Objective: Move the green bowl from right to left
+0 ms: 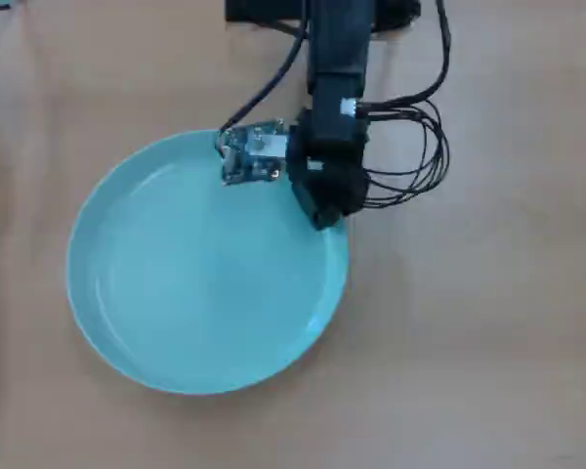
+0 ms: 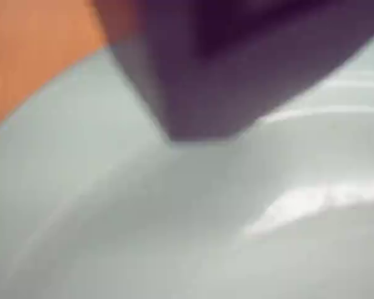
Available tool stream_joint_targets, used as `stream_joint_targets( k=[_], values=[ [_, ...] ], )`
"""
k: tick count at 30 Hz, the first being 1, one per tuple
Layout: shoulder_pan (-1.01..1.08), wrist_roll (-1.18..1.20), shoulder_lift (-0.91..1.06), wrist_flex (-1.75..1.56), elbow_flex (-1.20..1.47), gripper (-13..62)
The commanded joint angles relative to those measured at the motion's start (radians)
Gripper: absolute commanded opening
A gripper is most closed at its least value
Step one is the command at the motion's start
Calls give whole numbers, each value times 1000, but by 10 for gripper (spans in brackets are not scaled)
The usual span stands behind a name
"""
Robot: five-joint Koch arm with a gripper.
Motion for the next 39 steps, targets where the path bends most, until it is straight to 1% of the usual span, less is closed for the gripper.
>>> stream_joint_targets(
  k=[1,16,19,24,39],
  values=[
    [-54,-9,6,8,-2,-62],
    [-273,-11,25,52,-43,-62],
    [-322,-46,26,64,-57,-62],
    [-411,-75,25,86,-84,-62],
    [-696,-52,26,98,-135,-62]
  ],
)
